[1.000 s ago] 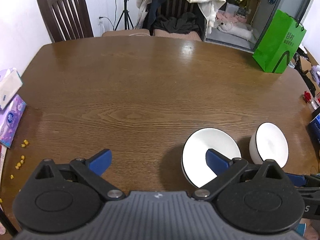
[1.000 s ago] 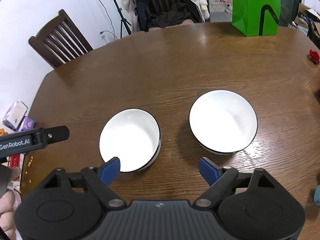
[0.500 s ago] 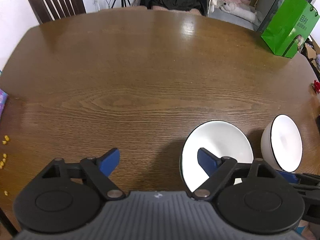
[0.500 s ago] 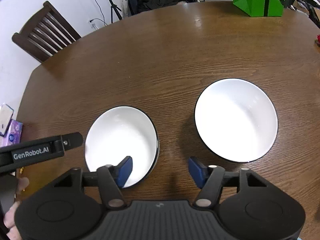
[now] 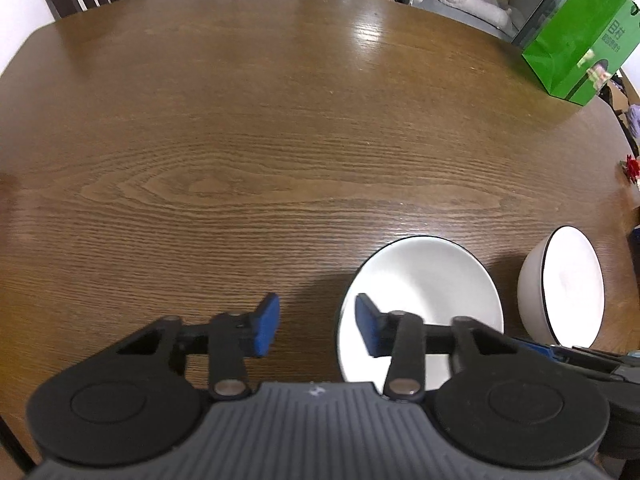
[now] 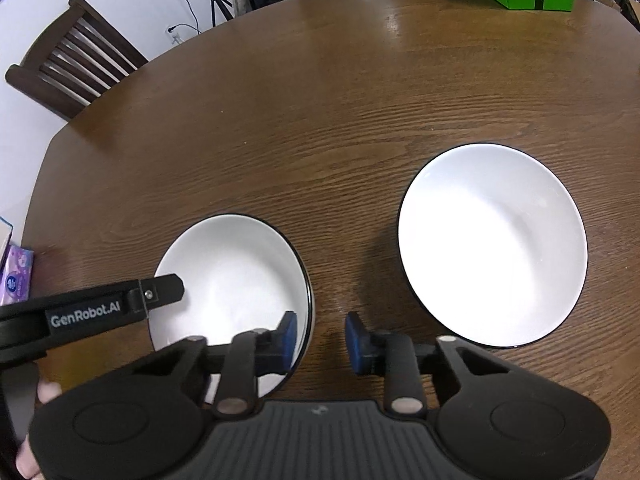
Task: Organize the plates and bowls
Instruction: 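Close both grippers on the rim of the white bowl, then lift the white bowl with both grippers and carry it toward the blue bowl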
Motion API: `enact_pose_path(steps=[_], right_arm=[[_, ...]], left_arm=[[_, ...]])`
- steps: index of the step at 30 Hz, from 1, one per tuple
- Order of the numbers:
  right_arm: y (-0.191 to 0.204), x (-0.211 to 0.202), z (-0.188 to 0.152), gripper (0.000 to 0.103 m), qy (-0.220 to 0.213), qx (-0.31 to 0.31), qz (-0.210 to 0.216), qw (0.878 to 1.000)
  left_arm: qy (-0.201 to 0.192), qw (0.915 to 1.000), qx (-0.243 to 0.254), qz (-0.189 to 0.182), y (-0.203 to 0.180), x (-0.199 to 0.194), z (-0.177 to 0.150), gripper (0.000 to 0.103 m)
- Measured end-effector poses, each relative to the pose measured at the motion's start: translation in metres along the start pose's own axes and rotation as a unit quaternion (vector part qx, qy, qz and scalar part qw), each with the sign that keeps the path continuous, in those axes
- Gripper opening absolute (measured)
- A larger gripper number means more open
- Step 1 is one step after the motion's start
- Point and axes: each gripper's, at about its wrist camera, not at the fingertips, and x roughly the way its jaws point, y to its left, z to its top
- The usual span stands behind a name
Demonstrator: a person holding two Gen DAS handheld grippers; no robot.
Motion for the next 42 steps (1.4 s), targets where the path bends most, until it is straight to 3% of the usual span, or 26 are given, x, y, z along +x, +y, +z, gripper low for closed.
enact_pose_path(steps=[7, 10, 23, 42], right_arm=[[0.004, 0.003, 0.002, 0.011, 0.000, 0.004, 0.003, 1.000], [0.007, 0.003, 0.002, 0.007, 0.000, 0.000, 0.003, 1.000], [0.020, 0.003, 0.005, 0.006, -0.001, -0.020, -0.031, 0.999], [0.025, 0.002, 0.003, 0.006, -0.003, -0.027, -0.031, 0.999]], left_arm=[[0.007, 0.9997, 0.006, -0.022, -0.006, 0.003, 0.001, 0.010], [0.005, 0.9997, 0.011, -0.019, -0.008, 0.003, 0.002, 0.010], [0.010, 0.9995, 0.028, -0.009, -0.014, 0.005, 0.002, 0.009], [0.004, 0.9991, 0.042, 0.008, -0.024, 0.001, -0.007, 0.008]])
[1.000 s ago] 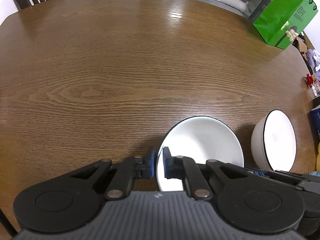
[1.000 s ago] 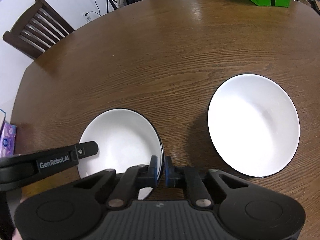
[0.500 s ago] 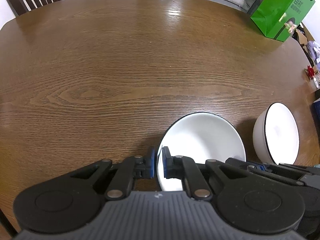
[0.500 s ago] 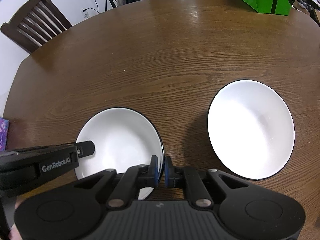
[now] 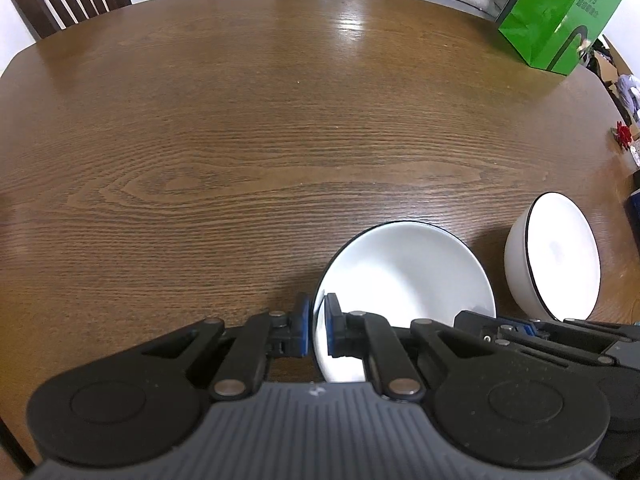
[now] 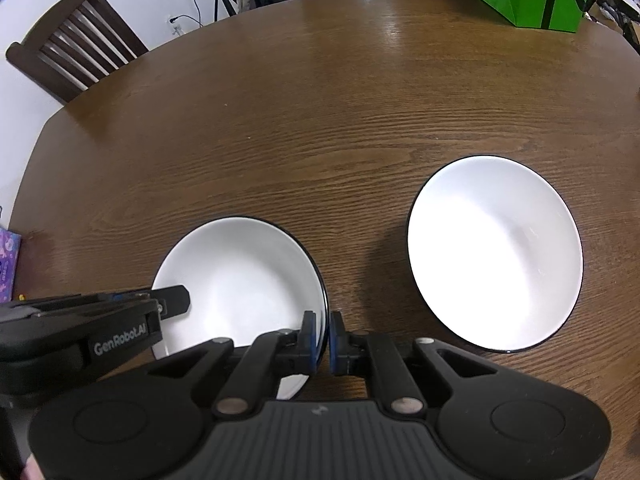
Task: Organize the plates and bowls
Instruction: 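Lift the white bowl with both grippers and carry it toward the blue bowl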
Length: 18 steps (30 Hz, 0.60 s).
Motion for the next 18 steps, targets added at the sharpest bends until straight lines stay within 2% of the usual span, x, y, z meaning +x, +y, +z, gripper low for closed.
enact_pose_path(steps=[18], right_arm=[[-0.005, -0.018, -0.010, 0.006, -0.011, -0.012, 0.009, 1.000]], left_arm=[[-0.016, 0.9998, -0.005, 0.005, 0.000, -0.021, -0.017, 0.008]])
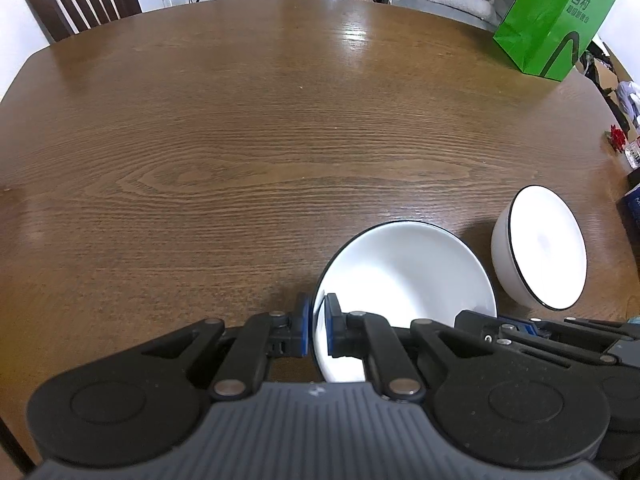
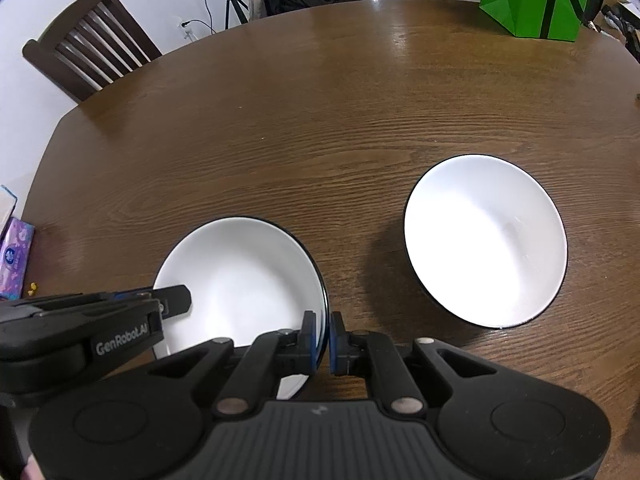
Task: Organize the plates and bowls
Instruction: 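Lift the white bowl with both grippers and carry it toward the blue bowl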
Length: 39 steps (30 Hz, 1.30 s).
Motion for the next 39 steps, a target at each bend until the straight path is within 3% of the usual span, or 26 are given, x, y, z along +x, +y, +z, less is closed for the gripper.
enact_pose_path(steps=[39], right_arm=[[0.007, -0.074, -0.057, 0.006, -0.034, -0.024, 0.004, 0.999]], left_arm=[[-0.043, 0.9991, 0.004, -0.001, -0.013, -0.077, -0.070, 0.008]])
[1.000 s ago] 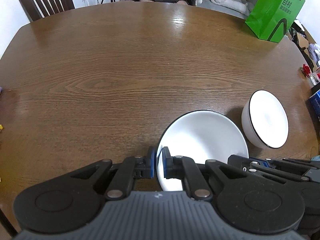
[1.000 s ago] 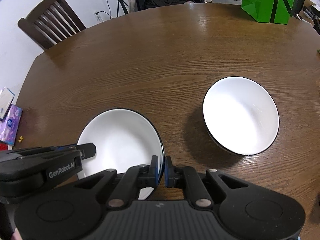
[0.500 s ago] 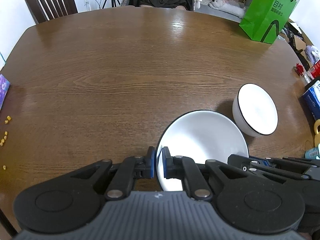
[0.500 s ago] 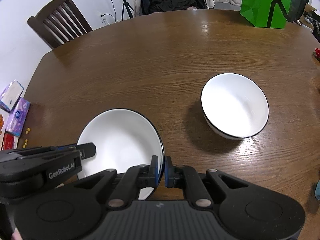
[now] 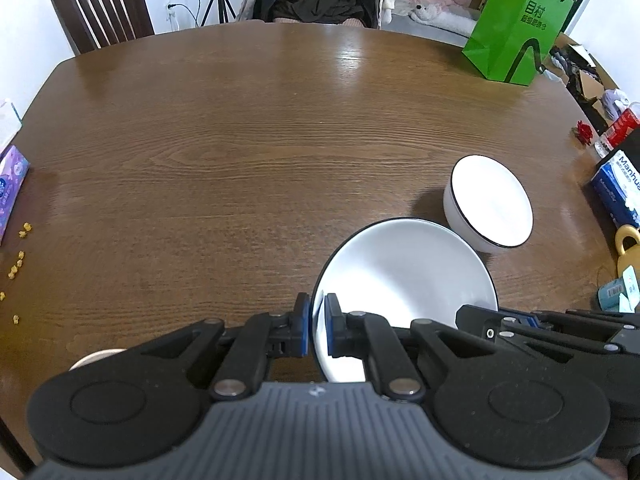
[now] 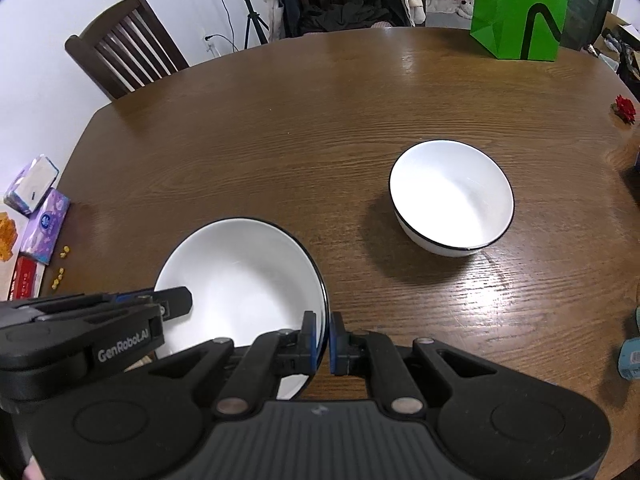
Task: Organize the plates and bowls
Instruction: 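Lift the white bowl with both grippers and carry it toward the blue bowl, then lower the held white bowl over the blue bowl with both grippers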
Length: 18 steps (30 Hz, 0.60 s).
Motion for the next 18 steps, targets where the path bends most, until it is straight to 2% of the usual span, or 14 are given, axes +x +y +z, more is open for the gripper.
enact_pose_path(steps=[18], right_arm=[[-0.008, -0.034, -0.028, 0.006, -0.015, -0.002, 0.002, 1.000]], left_arm=[[-0.018, 0.9998, 0.005, -0.001, -0.013, -0.032, -0.028, 0.008]])
